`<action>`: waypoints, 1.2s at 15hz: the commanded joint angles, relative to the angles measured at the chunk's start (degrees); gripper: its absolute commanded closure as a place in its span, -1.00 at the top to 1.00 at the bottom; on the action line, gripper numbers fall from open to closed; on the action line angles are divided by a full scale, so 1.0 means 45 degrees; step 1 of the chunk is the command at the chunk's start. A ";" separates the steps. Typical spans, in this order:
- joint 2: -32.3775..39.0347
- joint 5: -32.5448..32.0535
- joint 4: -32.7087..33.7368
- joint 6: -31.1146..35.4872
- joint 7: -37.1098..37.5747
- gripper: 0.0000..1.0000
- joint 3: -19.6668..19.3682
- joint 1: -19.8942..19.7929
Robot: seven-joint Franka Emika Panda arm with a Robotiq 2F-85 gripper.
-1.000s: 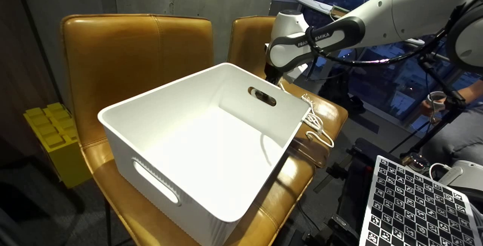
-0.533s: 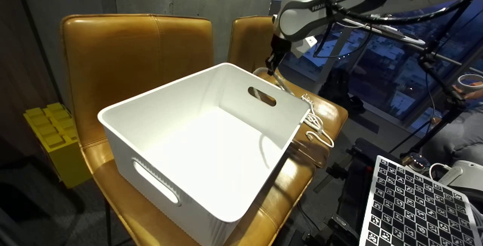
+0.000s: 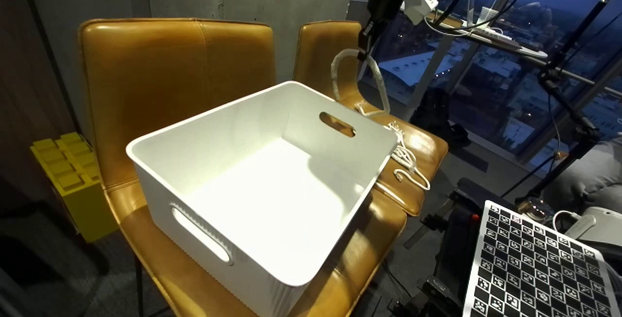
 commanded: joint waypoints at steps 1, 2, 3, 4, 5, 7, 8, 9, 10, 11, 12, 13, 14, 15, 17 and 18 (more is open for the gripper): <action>-0.2890 -0.0395 -0.2547 0.0224 -0.0379 -0.94 0.0465 0.0278; -0.3494 -0.0412 -0.2899 0.0155 -0.0384 -0.94 0.0548 0.0411; -0.4114 -0.0403 -0.3222 0.0085 -0.0418 -0.94 0.0655 0.0539; -0.4704 -0.0396 -0.3484 -0.0035 -0.0402 -0.94 0.0752 0.0682; -0.5257 -0.0371 -0.3663 -0.0205 -0.0353 -0.94 0.0859 0.0832; -0.6293 -0.0343 -0.3836 -0.0679 -0.0199 -0.94 0.1066 0.1165; -0.6750 -0.0309 -0.3771 -0.1043 -0.0138 -0.94 0.1186 0.1326; -0.7160 -0.0224 -0.3573 -0.1546 -0.0075 -0.94 0.1316 0.1484; -0.7541 -0.0189 -0.3337 -0.2058 0.0015 -0.94 0.1445 0.1655; -0.7873 -0.0097 -0.2999 -0.2627 0.0098 -0.94 0.1577 0.1818; -0.8215 -0.0078 -0.2694 -0.3168 0.0238 -0.94 0.1720 0.1996; -0.8487 0.0026 -0.2292 -0.3722 0.0344 -0.94 0.1870 0.2162; -0.8727 0.0155 -0.1843 -0.4294 0.0471 -0.94 0.2030 0.2330; -0.8911 0.0322 -0.1339 -0.4790 0.0558 -0.94 0.2183 0.2495; -0.9137 0.0316 -0.0143 -0.5809 0.0815 -0.94 0.2536 0.2862; -0.9153 0.0257 0.0549 -0.6331 0.0943 -0.94 0.2726 0.3040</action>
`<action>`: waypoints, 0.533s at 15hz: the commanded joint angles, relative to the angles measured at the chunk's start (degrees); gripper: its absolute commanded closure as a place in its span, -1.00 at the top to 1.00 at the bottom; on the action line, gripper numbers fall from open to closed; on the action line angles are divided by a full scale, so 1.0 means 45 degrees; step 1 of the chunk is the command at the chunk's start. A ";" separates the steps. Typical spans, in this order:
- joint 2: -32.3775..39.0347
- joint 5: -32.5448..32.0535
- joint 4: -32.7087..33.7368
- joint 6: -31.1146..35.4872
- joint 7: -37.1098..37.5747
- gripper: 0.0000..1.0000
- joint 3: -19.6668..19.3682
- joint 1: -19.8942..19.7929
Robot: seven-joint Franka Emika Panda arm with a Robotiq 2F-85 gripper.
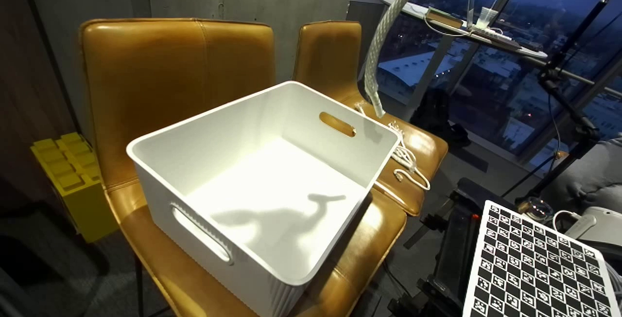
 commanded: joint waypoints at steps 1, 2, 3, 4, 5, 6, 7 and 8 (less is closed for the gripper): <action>0.0029 0.0116 0.2507 -0.1930 0.0415 -0.94 0.0578 0.0562; 0.0144 0.0127 0.3343 -0.2480 0.0500 -0.94 0.0781 0.0745; 0.0410 0.0118 0.4295 -0.2991 0.0545 -0.94 0.0981 0.0922; 0.0640 0.0134 0.4997 -0.3310 0.0576 -0.94 0.1138 0.1063; 0.0767 0.0288 0.5055 -0.3034 0.0366 -0.94 0.1136 0.1084; 0.0780 0.0351 0.5015 -0.2786 0.0249 -0.94 0.1156 0.1105; 0.0830 0.0381 0.4708 -0.2354 0.0167 -0.94 0.1081 0.1064; 0.0937 0.0455 0.4498 -0.2108 0.0073 -0.94 0.0994 0.0995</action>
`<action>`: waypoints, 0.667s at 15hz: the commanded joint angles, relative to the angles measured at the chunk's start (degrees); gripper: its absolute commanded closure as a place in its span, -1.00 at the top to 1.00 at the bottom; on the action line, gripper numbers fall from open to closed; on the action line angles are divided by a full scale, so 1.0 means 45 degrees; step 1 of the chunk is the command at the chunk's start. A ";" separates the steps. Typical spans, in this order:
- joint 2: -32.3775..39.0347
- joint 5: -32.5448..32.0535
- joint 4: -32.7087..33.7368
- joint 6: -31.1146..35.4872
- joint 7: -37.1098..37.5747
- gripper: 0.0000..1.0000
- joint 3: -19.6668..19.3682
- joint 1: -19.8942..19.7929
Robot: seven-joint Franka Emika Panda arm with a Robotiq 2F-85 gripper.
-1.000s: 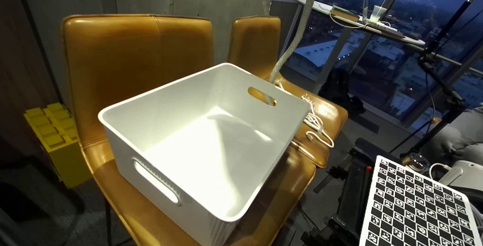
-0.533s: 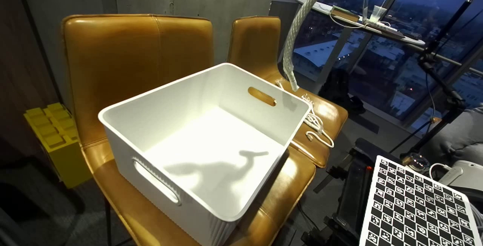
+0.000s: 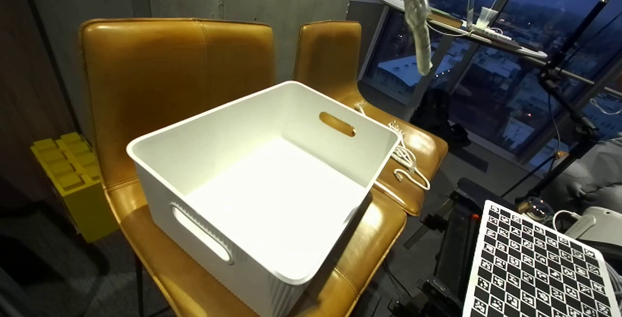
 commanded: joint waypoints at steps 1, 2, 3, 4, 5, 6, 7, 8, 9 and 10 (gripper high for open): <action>0.0904 0.0507 -0.0138 0.0830 -0.0481 -0.94 -0.0310 -0.0287; 0.1052 0.0619 -0.0539 0.1104 -0.0613 -0.94 -0.0437 -0.0434; 0.1218 0.0777 -0.0976 0.1489 -0.0767 -0.94 -0.0559 -0.0593; 0.1407 0.0964 -0.1492 0.1949 -0.0976 -0.94 -0.0689 -0.0771; 0.1629 0.1052 -0.1976 0.2375 -0.1127 -0.94 -0.0772 -0.0913; 0.1831 0.1160 -0.2425 0.2806 -0.1309 -0.94 -0.0856 -0.1077; 0.2035 0.1231 -0.2847 0.3186 -0.1433 -0.94 -0.0899 -0.1200; 0.2208 0.1303 -0.3254 0.3514 -0.1566 -0.94 -0.0931 -0.1308; 0.2320 0.1389 -0.3736 0.3825 -0.1662 -0.94 -0.0919 -0.1398; 0.2429 0.1468 -0.4153 0.4065 -0.1734 -0.94 -0.0900 -0.1471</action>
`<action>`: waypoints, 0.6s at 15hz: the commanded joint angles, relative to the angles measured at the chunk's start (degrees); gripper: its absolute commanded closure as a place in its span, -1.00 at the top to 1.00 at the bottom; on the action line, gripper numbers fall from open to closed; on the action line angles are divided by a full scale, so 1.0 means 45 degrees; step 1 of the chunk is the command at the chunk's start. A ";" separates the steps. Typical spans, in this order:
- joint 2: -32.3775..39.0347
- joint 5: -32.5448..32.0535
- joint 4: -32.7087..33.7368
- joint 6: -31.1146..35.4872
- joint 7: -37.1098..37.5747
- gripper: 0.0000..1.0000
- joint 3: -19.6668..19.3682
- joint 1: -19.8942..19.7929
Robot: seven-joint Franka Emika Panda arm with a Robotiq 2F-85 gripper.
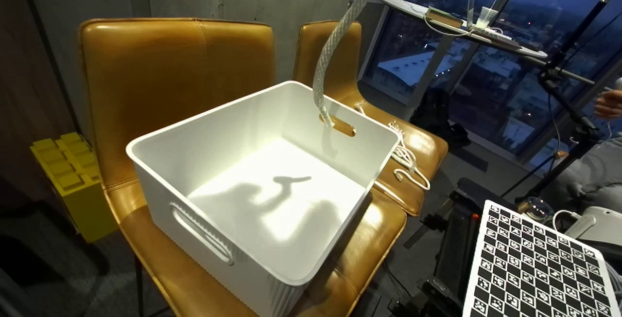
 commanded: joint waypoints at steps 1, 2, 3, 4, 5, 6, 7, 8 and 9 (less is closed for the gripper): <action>0.0102 0.0471 -0.1546 0.1020 -0.0408 -0.94 0.0007 -0.0168; 0.0211 0.0581 -0.1897 0.1226 -0.0457 -0.94 0.0033 -0.0198; 0.0303 0.0700 -0.2248 0.1412 -0.0509 -0.94 0.0068 -0.0197; 0.0401 0.0785 -0.2525 0.1545 -0.0533 -0.94 0.0087 -0.0196; 0.0500 0.0877 -0.2829 0.1720 -0.0555 -0.94 0.0115 -0.0192; 0.0566 0.0888 -0.3089 0.1864 -0.0547 -0.94 0.0132 -0.0178; 0.0620 0.0834 -0.3370 0.2033 -0.0502 -0.94 0.0123 -0.0175; 0.0628 0.0794 -0.3596 0.2152 -0.0485 -0.94 0.0123 -0.0178; 0.0618 0.0780 -0.3831 0.2236 -0.0498 -0.28 0.0106 -0.0209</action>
